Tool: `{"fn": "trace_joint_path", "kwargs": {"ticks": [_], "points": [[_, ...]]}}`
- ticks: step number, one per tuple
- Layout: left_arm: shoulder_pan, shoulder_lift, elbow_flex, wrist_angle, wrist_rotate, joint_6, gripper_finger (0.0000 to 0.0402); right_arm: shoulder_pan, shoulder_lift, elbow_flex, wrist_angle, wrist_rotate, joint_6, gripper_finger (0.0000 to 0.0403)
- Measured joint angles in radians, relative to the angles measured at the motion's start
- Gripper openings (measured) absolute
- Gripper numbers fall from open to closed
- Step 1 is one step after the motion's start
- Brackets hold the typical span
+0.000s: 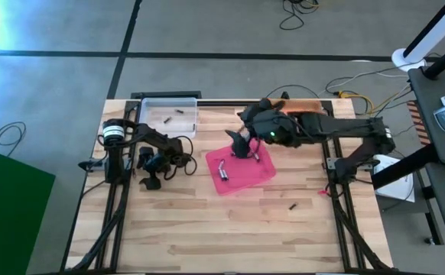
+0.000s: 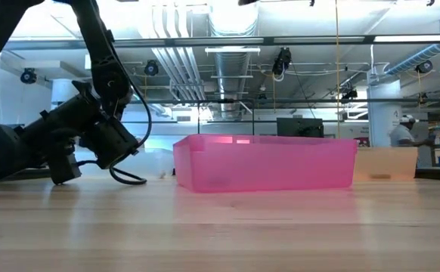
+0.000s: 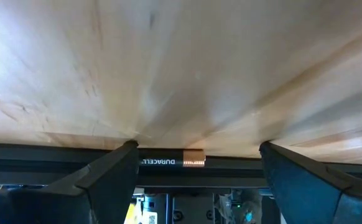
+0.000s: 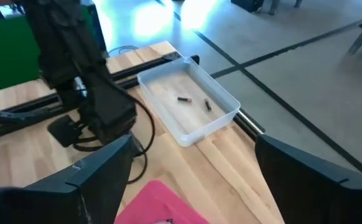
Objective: Sort batteries
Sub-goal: Put the black battery into the transparent bin
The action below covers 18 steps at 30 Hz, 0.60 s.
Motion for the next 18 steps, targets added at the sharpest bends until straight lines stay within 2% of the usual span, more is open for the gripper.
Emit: {"fn": "trace_joint_path", "kwargs": {"ticks": [3,7,15,18], "points": [[0.0,0.0,0.0,0.0,0.012,0.002,0.031,-0.032,0.019,0.0,0.059,-0.047,-0.041,0.0302],[-0.002,-0.001,-0.01,0.004,0.029,-0.008,0.031,-0.034,0.036,0.012,0.153,-0.057,-0.142,0.0274],[-0.001,-0.002,-0.017,0.008,0.041,-0.035,0.0311,-0.055,0.033,0.047,0.161,-0.049,-0.292,0.02],[-0.003,-0.005,-0.036,0.007,0.077,-0.064,0.0311,-0.079,0.013,0.047,0.161,-0.054,-0.344,0.0177]]}}
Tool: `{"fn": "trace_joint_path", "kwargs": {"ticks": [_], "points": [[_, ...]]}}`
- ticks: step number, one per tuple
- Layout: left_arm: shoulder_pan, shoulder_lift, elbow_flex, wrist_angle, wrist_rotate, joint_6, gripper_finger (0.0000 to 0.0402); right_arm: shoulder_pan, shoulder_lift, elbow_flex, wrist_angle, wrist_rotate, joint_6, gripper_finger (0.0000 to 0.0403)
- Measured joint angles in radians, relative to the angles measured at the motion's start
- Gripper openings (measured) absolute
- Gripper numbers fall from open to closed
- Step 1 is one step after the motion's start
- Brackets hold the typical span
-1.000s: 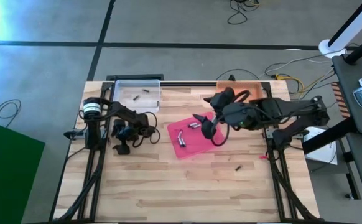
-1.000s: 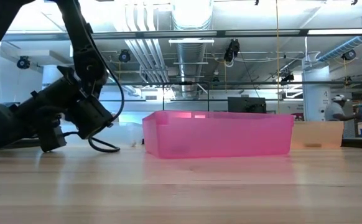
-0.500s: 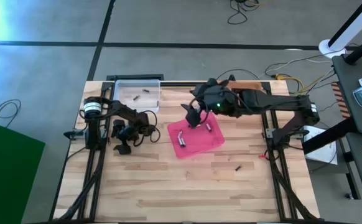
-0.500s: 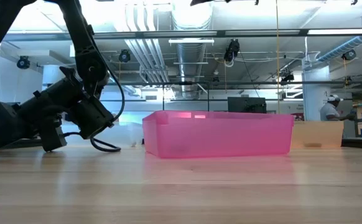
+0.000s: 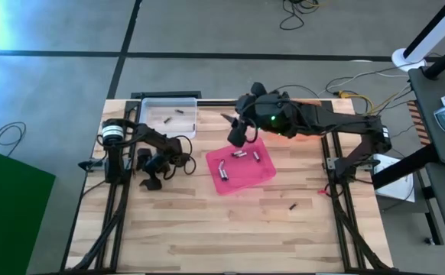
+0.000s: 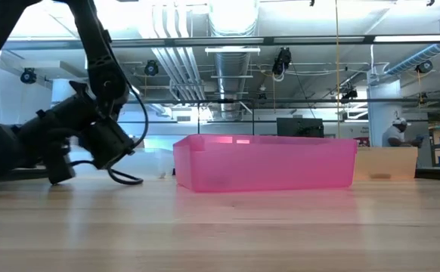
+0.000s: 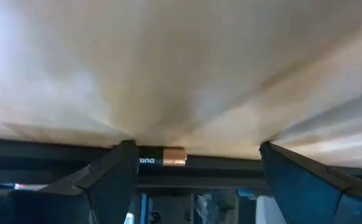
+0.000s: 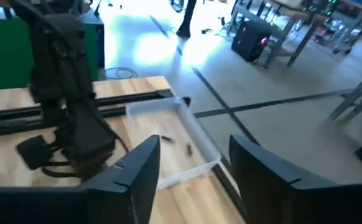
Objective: Sort batteries
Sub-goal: Put the black battery into the transparent bin
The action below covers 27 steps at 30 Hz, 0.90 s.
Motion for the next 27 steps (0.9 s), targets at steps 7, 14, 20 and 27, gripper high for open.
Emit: {"fn": "trace_joint_path", "kwargs": {"ticks": [7,14,20,27], "points": [[-0.015,-0.002,-0.026,-0.016,-0.01,-0.013,0.0311,-0.064,-0.083,0.001,-0.02,-0.058,-0.093,0.0151],[-0.012,-0.002,-0.021,-0.033,-0.031,-0.037,0.0311,-0.159,-0.143,0.001,-0.051,-0.113,-0.183,0.015],[-0.014,-0.026,-0.012,-0.063,-0.073,-0.096,0.0311,-0.247,-0.136,0.0,-0.096,-0.232,-0.209,0.0145],[-0.007,-0.022,-0.017,-0.056,-0.085,-0.145,0.0311,-0.279,-0.122,-0.004,-0.149,-0.265,-0.223,0.0149]]}}
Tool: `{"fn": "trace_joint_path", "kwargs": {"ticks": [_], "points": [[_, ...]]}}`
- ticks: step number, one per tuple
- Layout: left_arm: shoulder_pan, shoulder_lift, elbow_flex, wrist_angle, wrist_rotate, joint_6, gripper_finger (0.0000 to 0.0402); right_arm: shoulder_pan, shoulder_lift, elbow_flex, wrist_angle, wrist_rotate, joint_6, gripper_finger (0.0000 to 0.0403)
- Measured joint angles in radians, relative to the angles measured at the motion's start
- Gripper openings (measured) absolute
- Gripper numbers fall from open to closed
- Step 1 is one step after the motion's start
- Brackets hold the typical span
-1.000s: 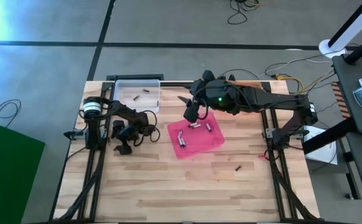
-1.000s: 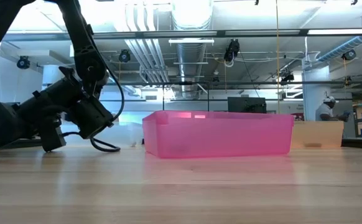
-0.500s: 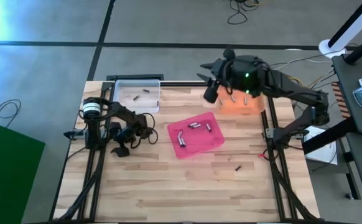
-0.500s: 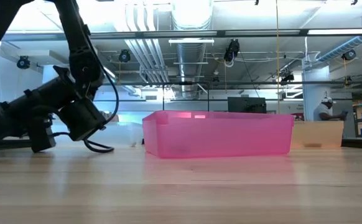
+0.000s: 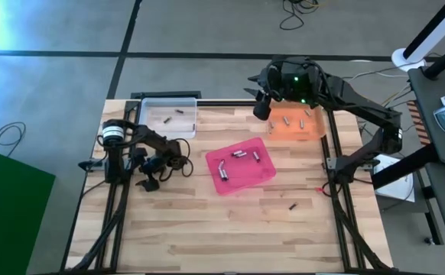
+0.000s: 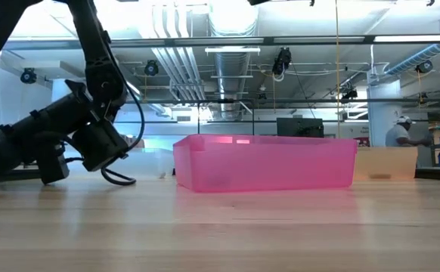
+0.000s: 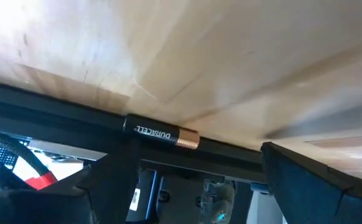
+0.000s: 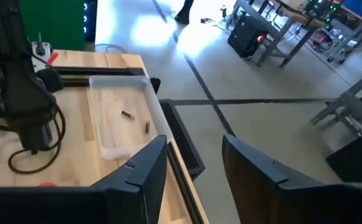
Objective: Sort batteries
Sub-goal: Put the black battery into the transparent bin
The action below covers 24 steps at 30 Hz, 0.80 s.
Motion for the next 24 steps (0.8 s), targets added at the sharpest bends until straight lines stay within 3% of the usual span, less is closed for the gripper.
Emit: {"fn": "trace_joint_path", "kwargs": {"ticks": [4,14,24], "points": [[0.007,0.017,-0.014,0.033,0.009,0.041,0.031,0.0,-0.001,-0.006,-0.002,0.0,-0.001,0.0154],[0.006,-0.004,0.008,0.036,0.176,0.135,0.031,0.0,-0.001,-0.008,-0.035,0.0,0.039,0.015],[-0.02,-0.261,0.083,-0.037,0.226,-0.009,0.0311,-0.005,-0.003,-0.008,-0.015,0.009,0.044,0.015]]}}
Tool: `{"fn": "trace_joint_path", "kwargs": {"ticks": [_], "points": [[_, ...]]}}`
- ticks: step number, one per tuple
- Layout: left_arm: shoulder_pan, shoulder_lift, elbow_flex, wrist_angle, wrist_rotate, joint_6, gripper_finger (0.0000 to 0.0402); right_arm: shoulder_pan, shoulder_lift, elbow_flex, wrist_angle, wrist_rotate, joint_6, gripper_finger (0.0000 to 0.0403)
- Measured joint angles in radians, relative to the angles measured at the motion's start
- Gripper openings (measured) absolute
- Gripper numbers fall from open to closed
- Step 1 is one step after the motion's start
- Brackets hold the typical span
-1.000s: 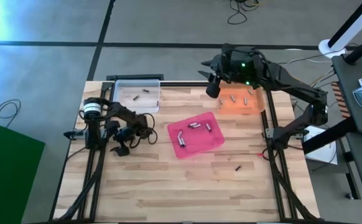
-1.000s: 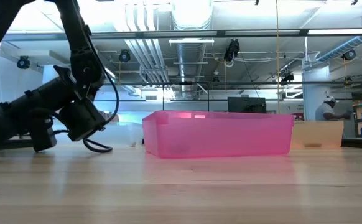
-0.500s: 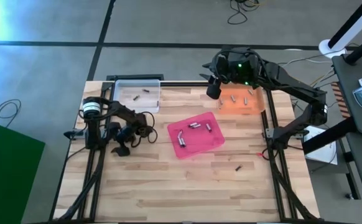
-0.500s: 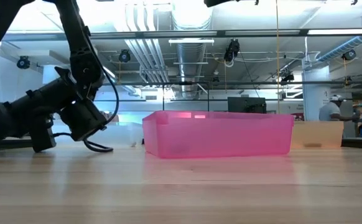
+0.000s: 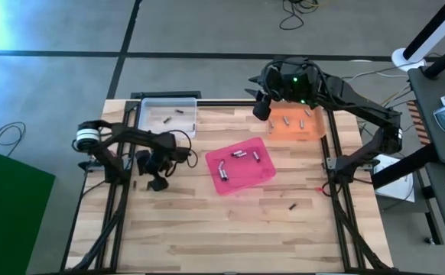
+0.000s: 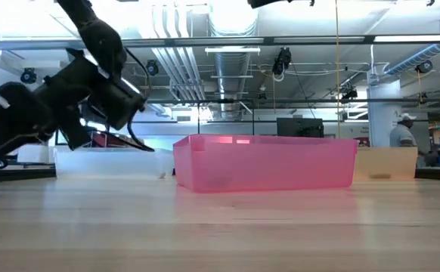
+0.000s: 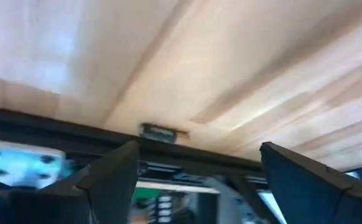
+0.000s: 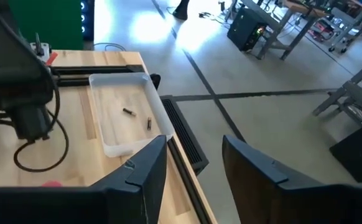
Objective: Sort batteries
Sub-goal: Put the black battery into the transparent bin
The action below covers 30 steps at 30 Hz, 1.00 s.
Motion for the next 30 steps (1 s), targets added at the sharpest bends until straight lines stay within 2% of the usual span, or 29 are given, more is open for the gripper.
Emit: {"fn": "trace_joint_path", "kwargs": {"ticks": [3,5,10,12,16,20,26,30], "points": [[0.0,-0.031,-0.012,0.018,0.044,-0.047,0.0311,-0.007,0.001,0.0,0.01,0.001,-0.003,0.0156],[-0.003,-0.031,-0.035,0.022,0.036,-0.048,0.0311,-0.016,0.001,0.0,0.028,0.0,-0.014,0.0158],[-0.02,0.005,-0.06,0.026,-0.144,0.019,0.0311,-0.045,0.001,0.0,0.052,0.001,-0.035,0.0162],[-0.026,0.023,-0.053,0.015,-0.162,0.03,0.0311,-0.053,0.001,0.0,0.056,0.001,-0.044,0.0162],[-0.03,0.038,-0.042,0.027,-0.08,-0.003,0.0311,-0.064,0.001,0.0,0.061,-0.001,-0.045,0.0162],[-0.031,0.049,-0.042,0.066,0.03,-0.121,0.0311,-0.066,0.001,0.0,0.06,-0.002,-0.046,0.016],[-0.047,0.047,-0.049,0.089,0.034,-0.284,0.0311,-0.073,0.001,0.0,0.057,-0.005,-0.097,0.0162],[-0.057,0.046,-0.073,0.206,0.073,-0.379,0.0308,-0.085,0.001,0.0,0.054,-0.005,-0.139,0.016]]}}
